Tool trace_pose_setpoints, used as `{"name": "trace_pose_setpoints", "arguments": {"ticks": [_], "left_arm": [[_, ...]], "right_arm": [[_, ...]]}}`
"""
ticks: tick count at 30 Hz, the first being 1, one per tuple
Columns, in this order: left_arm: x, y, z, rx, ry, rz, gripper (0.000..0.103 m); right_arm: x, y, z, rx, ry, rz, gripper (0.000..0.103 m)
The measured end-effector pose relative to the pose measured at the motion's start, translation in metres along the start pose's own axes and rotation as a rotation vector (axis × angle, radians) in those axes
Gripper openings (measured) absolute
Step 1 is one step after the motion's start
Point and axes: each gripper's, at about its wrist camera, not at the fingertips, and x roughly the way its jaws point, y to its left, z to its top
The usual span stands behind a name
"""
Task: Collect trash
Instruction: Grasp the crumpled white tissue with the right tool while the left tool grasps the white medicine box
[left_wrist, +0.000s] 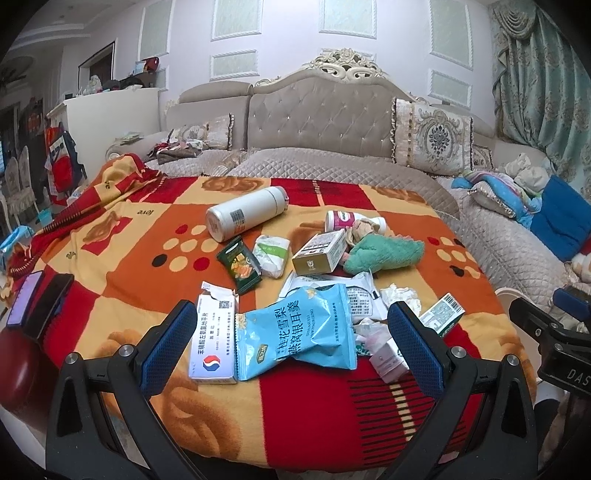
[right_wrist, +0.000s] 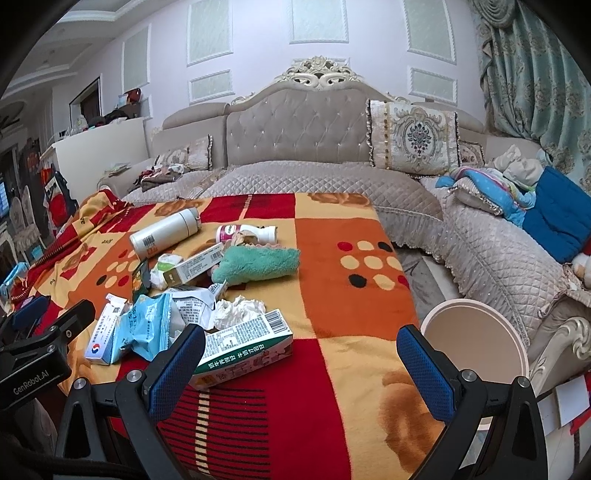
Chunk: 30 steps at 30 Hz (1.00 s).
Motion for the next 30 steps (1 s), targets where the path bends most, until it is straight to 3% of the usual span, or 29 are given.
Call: {"name": "trace_pose_setpoints", "arguments": {"ticks": [9, 16, 19, 24, 30], "left_arm": [[0.019, 0.027, -0.020, 0.048, 0.090, 0.000, 0.102], [0.040, 0.057, -0.024, 0.023, 0.185, -0.061, 0.102], [0.043, 0.062, -0.023, 0.053, 0.199, -0.080, 0.102], [0.047, 0.079, -0.022, 0.071, 0.207, -0.062, 0.102], [0.065, 0.106, -0.017, 0.004, 0.246, -0.043, 0.102]], "right_arm": [[0.023, -0.002, -0.009, 0.008, 0.075, 0.041, 0.103], [0.053, -0.001, 0.003, 0.009, 0.128, 0.154, 0.103], [0.065, 0.004, 0.013, 0.009, 0.154, 0.226, 0.090], [0.084, 0.021, 0.028, -0.036, 0.194, 0.288, 0.084], [0.107, 0.043, 0.040, -0.085, 0.238, 0.338, 0.080]]}}
